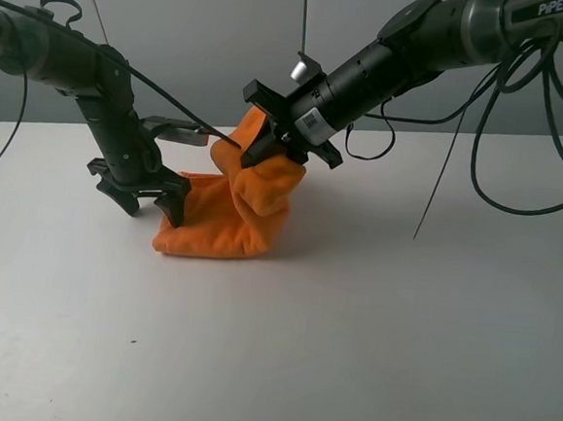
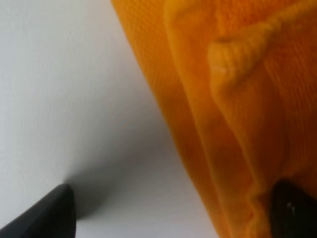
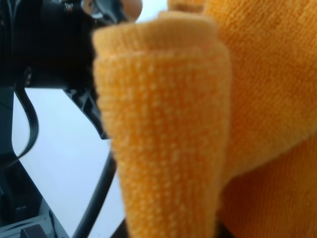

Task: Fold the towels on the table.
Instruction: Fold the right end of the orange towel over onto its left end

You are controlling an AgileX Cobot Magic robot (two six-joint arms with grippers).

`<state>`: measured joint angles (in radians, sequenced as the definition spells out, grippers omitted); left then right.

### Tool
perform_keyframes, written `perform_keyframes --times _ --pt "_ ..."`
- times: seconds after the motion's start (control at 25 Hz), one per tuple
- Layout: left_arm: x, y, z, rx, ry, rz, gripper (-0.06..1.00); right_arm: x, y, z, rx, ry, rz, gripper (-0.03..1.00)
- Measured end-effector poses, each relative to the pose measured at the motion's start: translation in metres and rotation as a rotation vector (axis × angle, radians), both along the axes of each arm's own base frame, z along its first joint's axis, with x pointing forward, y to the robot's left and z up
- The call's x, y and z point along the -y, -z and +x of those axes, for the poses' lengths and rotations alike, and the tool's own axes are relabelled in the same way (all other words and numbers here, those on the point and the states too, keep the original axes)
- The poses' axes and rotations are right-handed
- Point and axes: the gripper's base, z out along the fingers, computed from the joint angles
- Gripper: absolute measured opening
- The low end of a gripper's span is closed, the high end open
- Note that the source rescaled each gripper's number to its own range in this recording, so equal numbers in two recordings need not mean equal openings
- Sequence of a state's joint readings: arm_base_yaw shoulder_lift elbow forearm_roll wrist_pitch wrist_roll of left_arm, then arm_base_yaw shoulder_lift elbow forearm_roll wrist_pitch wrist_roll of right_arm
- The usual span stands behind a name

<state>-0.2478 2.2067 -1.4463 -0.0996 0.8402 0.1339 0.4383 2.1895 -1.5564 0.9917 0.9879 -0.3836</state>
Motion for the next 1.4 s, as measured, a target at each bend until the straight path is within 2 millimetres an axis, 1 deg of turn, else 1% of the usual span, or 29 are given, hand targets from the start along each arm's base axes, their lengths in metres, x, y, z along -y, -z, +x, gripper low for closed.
perform_keyframes --times 0.08,0.24,0.36,0.48,0.52,0.72,0.92,1.04,1.16,1.36,1.4 --pt "0.000 0.000 0.000 0.000 0.000 0.000 1.00 -0.006 0.009 -0.002 -0.017 0.003 0.002 0.09" --pt "0.000 0.000 0.000 0.000 0.000 0.000 1.00 -0.009 0.024 0.000 -0.055 0.027 0.010 0.09" --pt "0.000 -0.002 0.000 0.004 -0.001 -0.001 1.00 -0.010 0.028 0.001 -0.065 0.037 0.014 0.09" --pt "-0.002 -0.014 0.000 0.034 -0.006 0.013 1.00 -0.010 0.027 0.001 -0.064 0.043 0.019 0.09" --pt "-0.003 -0.021 0.000 0.055 -0.008 0.020 1.00 -0.010 0.027 0.001 -0.063 0.046 0.020 0.09" --pt "-0.011 -0.070 0.000 0.176 -0.037 0.016 1.00 -0.011 0.027 0.003 -0.057 0.067 0.025 0.09" --pt "-0.021 -0.111 -0.005 0.269 -0.059 0.005 1.00 -0.010 0.028 0.006 -0.046 0.102 0.018 0.09" --pt "-0.026 -0.144 -0.014 0.347 -0.066 -0.003 1.00 -0.010 0.028 0.007 -0.043 0.113 0.014 0.09" --pt "-0.029 -0.172 -0.023 0.416 -0.079 -0.018 1.00 -0.010 0.028 0.007 -0.047 0.118 0.014 0.09" --pt "-0.034 -0.207 -0.038 0.505 -0.104 -0.019 1.00 -0.010 0.028 0.007 -0.050 0.123 0.013 0.09" --pt "-0.035 -0.213 -0.041 0.521 -0.104 -0.020 1.00 -0.010 0.028 0.007 -0.050 0.123 0.013 0.11"
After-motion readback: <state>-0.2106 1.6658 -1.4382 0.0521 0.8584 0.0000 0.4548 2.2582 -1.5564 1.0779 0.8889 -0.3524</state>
